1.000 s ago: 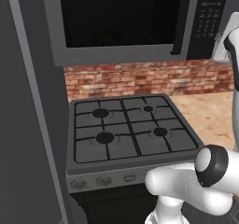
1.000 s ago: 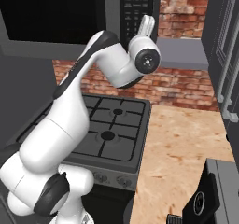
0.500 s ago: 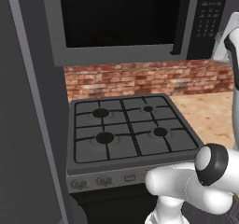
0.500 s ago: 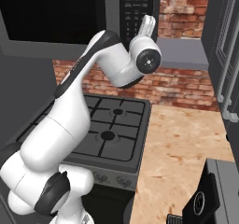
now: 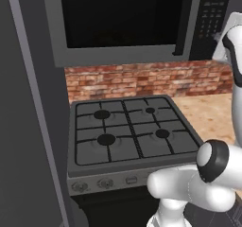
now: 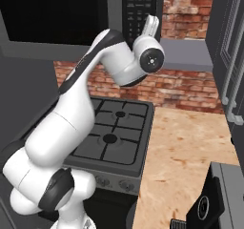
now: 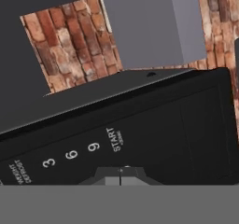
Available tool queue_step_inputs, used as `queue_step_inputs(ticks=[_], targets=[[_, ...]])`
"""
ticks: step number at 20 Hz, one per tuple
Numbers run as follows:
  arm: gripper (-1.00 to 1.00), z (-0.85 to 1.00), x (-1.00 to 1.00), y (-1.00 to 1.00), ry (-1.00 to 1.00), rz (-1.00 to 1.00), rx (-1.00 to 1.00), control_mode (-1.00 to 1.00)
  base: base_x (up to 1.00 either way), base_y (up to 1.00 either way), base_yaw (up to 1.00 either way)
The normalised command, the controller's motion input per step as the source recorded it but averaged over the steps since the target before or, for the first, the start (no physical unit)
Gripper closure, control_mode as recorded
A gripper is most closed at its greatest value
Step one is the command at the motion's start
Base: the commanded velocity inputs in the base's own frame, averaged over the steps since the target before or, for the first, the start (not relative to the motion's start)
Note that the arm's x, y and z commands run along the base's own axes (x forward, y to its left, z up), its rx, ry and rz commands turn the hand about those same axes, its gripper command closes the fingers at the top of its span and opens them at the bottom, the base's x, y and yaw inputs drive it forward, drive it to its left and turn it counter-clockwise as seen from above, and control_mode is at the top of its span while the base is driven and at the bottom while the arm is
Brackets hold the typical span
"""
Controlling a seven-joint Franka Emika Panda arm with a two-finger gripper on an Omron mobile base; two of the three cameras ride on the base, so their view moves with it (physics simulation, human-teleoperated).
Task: Transport the chicken drumstick from the fridge to the microwave and turn on the microwave.
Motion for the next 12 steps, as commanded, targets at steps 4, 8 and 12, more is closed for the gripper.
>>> queue_step_inputs(ticks=[4,8,12], targets=[[1.0,-0.09,0.17,-0.06,0.0,0.0,0.0,-1.0,0.0,0.0,0.0],[1.0,-0.03,0.17,-0.09,0.0,0.0,0.0,-1.0,0.0,0.0,0.0],[1.0,-0.01,0.22,-0.11,0.0,0.0,0.0,-1.0,0.0,0.0,0.0]])
